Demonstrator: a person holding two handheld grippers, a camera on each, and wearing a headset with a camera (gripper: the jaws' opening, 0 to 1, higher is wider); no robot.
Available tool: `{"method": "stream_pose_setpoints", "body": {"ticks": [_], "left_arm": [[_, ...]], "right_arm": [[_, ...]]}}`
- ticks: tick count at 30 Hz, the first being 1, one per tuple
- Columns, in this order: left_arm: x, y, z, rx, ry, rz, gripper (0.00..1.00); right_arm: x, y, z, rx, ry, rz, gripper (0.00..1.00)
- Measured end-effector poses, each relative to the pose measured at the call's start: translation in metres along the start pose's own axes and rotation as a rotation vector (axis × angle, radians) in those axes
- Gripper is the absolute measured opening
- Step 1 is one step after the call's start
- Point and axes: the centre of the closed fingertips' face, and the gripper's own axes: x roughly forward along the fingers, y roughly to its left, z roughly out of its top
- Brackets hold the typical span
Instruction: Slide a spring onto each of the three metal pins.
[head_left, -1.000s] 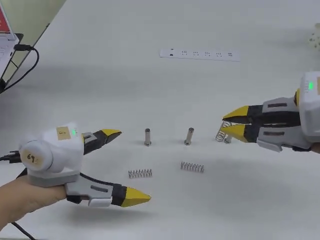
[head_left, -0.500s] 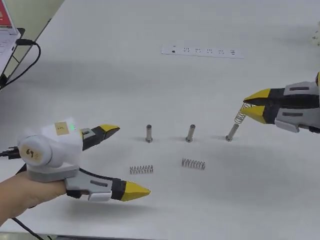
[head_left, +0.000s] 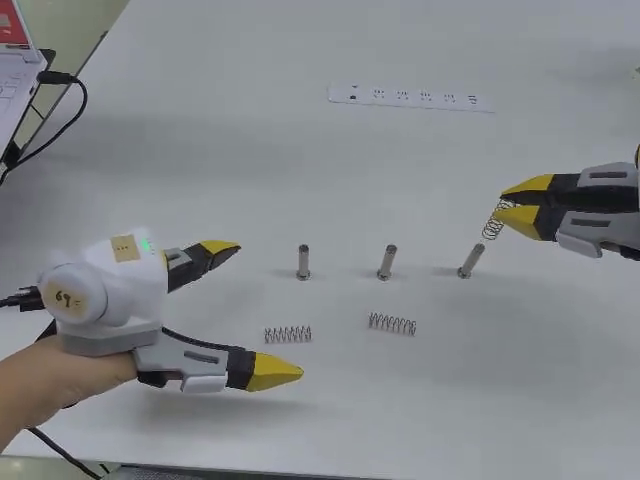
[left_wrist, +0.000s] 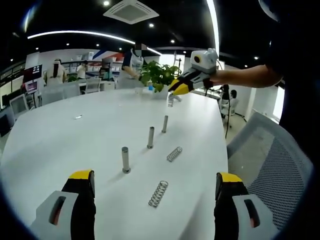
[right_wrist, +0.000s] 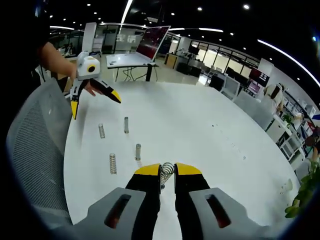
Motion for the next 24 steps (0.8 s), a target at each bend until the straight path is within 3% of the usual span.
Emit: {"method": "stream_pose_setpoints", "body": {"ticks": [24], "left_arm": [[-0.005, 0.001, -0.007, -0.035, 0.012, 0.015, 0.96]], "right_arm": [[0.016, -0.007, -0.023, 0.062, 0.046, -0.022, 0.07]]}}
